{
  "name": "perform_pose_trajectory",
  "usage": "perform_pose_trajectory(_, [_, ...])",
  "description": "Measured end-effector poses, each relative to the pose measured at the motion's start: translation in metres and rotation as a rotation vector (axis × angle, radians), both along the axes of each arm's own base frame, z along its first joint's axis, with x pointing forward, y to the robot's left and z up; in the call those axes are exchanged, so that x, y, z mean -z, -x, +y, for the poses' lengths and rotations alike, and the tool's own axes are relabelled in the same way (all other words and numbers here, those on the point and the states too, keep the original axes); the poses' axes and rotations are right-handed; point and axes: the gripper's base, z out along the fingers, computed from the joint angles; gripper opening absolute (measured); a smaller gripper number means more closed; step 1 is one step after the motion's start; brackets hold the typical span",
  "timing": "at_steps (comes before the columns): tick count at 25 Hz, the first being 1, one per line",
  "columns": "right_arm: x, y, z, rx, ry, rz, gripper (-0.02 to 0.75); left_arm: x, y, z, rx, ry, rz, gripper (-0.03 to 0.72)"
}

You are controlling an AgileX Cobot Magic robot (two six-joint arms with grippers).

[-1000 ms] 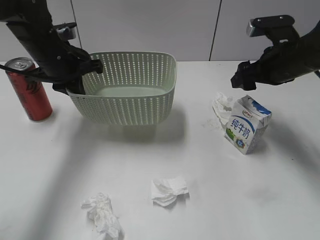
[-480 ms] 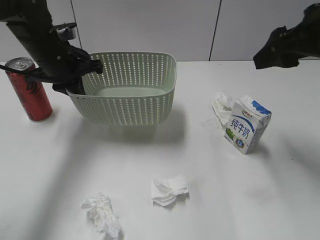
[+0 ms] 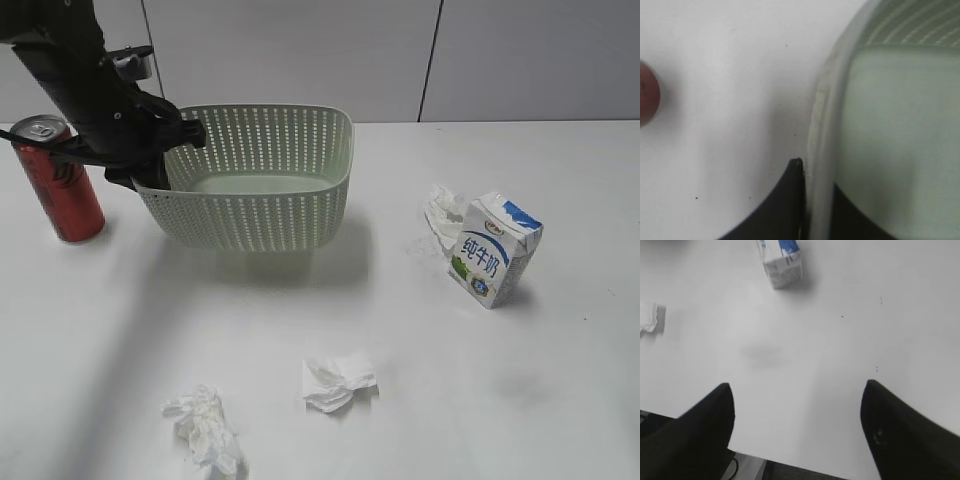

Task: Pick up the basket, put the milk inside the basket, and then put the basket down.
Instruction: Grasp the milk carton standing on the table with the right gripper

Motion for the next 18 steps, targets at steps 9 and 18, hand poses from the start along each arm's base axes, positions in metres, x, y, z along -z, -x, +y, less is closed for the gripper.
perform_pose_trajectory(9, [0.006,0.092,-0.021,0.015,-0.047,-0.230,0.594,0.000,0.000,0.000,-0.001,0.001,0.001,0.006])
perform_pose_trajectory(18, [0.015,0.165,-0.037,0.017,-0.111,-0.511,0.594,0.000,0.000,0.000,-0.001,0.001,0.003,0.006])
